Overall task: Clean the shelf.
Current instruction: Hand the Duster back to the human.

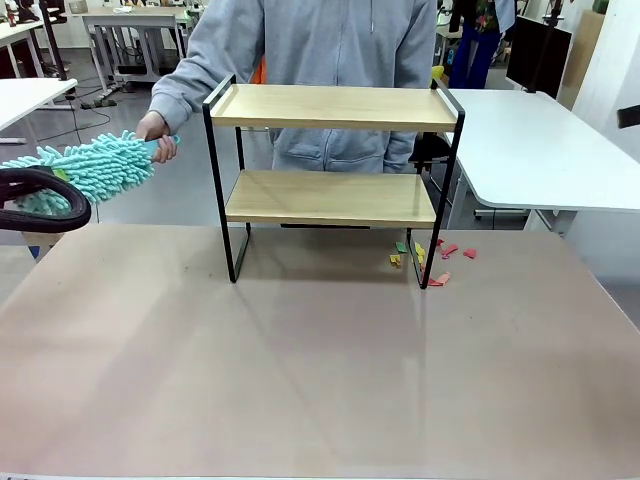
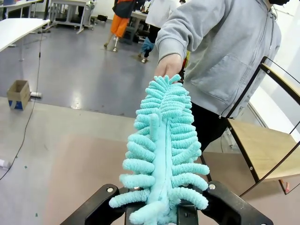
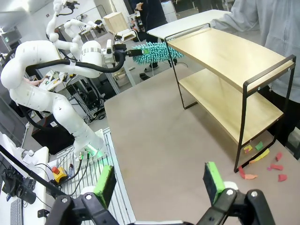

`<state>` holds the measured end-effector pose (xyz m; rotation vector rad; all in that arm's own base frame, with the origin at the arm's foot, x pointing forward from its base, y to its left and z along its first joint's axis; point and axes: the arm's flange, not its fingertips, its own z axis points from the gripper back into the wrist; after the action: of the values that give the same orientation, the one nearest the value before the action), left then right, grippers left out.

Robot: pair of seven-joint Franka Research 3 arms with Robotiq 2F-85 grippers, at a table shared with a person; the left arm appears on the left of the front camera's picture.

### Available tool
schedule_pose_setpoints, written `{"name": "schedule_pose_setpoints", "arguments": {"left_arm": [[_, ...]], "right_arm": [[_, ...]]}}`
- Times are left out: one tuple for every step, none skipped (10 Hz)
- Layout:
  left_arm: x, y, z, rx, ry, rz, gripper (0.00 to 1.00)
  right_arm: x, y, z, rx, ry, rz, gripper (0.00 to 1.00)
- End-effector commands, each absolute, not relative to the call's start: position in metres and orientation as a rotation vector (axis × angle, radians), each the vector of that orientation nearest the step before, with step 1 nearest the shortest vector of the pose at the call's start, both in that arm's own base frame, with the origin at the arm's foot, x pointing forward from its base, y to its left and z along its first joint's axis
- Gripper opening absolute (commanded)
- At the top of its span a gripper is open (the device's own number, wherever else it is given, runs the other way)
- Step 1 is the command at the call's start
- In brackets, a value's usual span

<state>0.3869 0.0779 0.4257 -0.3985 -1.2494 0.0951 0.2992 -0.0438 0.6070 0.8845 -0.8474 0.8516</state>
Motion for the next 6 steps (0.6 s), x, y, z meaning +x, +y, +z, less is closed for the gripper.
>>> {"name": "schedule_pose_setpoints", "arguments": {"left_arm": [[0.387, 0.082, 0.428, -0.414, -1.251, 0.094, 0.17], [0.387, 0.078, 0.426, -0.399, -1.249, 0.095, 0.24], [0.379, 0.079, 0.437, -0.408, -1.279, 0.032, 0.73], [0.372, 0.081, 0.448, -0.416, -1.277, 0.025, 0.8], [0.368, 0.085, 0.457, -0.434, -1.263, 0.036, 1.0], [0.366, 0.092, 0.466, -0.448, -1.253, 0.064, 1.0]], "right_arm": [[0.301, -0.043, 0.609, 0.895, -0.871, 0.861, 1.0], [0.301, -0.043, 0.609, 0.895, -0.871, 0.861, 1.0], [0.301, -0.043, 0.609, 0.895, -0.871, 0.861, 1.0], [0.301, -0.043, 0.609, 0.895, -0.871, 0.861, 1.0], [0.301, -0.043, 0.609, 0.895, -0.871, 0.861, 1.0], [0.301, -0.043, 0.609, 0.895, -0.871, 0.861, 1.0]]}}
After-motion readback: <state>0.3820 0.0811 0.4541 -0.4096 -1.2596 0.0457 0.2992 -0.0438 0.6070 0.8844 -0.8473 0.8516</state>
